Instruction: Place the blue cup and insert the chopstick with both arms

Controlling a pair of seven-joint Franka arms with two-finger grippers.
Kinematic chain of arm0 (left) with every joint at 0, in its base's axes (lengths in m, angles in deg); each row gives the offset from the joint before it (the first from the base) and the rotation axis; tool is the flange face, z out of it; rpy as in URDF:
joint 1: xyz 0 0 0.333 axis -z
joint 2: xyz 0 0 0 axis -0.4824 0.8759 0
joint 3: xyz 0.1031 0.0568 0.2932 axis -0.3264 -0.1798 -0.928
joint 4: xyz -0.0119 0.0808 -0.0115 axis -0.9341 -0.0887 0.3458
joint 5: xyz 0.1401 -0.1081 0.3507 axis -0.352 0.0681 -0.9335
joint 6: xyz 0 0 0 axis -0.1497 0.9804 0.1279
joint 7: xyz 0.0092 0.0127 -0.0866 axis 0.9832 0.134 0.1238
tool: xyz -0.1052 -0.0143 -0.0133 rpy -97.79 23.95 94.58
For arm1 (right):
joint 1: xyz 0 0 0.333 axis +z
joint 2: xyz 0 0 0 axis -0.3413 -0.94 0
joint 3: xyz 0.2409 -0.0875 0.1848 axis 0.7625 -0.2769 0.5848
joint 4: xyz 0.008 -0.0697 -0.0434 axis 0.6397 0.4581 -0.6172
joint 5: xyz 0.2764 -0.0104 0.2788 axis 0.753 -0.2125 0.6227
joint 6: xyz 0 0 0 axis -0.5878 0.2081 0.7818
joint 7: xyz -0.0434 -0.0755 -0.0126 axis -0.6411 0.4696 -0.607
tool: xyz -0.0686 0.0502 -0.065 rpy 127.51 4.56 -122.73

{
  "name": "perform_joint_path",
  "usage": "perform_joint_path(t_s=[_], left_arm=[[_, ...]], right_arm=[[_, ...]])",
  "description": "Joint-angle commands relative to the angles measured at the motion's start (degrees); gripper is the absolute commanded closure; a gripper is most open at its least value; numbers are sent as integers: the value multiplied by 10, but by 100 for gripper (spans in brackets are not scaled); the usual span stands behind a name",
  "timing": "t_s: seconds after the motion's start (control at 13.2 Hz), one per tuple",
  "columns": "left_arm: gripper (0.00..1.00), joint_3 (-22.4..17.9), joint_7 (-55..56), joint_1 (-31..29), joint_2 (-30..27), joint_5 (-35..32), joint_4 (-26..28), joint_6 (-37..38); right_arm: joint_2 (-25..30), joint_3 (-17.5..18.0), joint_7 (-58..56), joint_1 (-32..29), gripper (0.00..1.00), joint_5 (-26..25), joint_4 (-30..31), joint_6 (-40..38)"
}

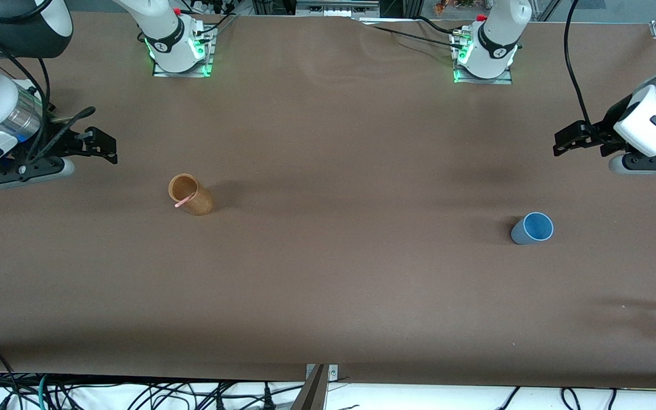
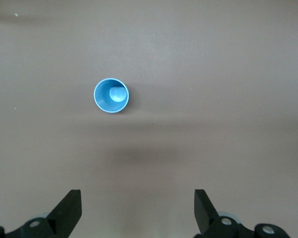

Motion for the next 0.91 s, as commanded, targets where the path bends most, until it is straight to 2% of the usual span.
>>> perform_joint_path(t_s=[0.0, 0.83], left_arm=[[0, -1, -8, -4, 17, 14, -30, 3], [0, -4, -8, -5, 21, 15, -31, 3]], right_arm=[[6, 1, 9, -3, 0, 2, -3, -10], [17, 3, 12, -3, 0, 2, 3, -12]])
